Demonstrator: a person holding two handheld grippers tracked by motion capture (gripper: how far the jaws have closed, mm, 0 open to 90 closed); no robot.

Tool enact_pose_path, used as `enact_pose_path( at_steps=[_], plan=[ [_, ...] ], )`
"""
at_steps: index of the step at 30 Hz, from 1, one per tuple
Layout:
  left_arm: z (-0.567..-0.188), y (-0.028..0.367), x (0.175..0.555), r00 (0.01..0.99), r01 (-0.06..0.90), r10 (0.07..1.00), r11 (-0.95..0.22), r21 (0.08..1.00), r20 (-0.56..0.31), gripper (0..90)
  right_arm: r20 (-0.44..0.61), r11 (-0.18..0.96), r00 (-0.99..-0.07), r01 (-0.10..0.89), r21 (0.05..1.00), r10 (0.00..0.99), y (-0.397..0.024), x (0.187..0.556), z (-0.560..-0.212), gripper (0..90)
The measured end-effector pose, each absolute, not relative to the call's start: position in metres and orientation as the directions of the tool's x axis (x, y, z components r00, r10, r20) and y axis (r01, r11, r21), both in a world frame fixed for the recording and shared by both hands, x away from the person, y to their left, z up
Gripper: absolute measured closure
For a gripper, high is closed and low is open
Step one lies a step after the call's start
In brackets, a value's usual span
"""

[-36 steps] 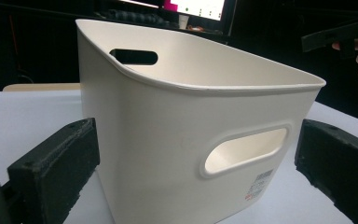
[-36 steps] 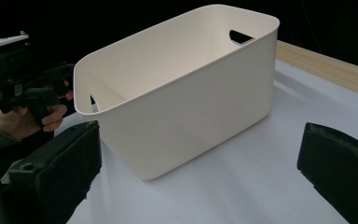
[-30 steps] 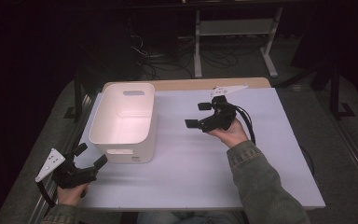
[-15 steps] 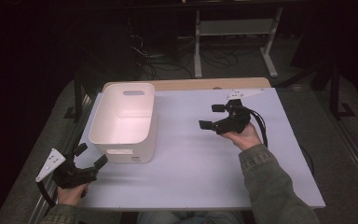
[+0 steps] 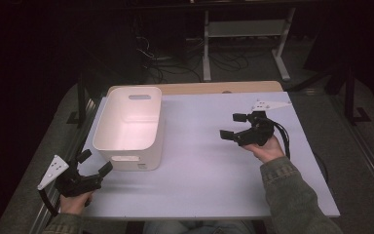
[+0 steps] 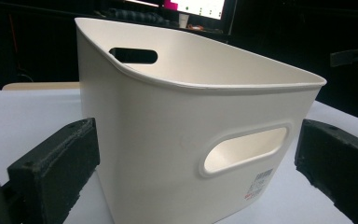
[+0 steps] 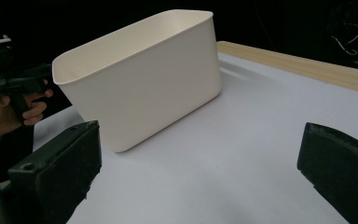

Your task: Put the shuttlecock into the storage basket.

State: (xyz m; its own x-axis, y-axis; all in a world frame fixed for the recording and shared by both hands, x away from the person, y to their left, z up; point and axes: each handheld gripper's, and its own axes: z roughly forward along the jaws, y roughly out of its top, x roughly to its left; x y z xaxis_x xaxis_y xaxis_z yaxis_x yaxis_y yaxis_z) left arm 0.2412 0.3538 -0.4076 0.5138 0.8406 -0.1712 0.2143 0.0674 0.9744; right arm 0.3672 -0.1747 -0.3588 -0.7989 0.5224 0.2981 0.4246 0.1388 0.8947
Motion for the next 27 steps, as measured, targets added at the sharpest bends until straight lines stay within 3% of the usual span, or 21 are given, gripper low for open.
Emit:
enact_pose_path(
  at_steps=[27],
  plan=[
    [-0.407, 0.355, 0.241, 0.511, 0.215, 0.842, 0.069, 0.974, -0.173, 0.0, 0.296, 0.078, -0.759, 0.414, 0.907, 0.580, -0.213, 0.340, -0.391, 0.0]
  ],
)
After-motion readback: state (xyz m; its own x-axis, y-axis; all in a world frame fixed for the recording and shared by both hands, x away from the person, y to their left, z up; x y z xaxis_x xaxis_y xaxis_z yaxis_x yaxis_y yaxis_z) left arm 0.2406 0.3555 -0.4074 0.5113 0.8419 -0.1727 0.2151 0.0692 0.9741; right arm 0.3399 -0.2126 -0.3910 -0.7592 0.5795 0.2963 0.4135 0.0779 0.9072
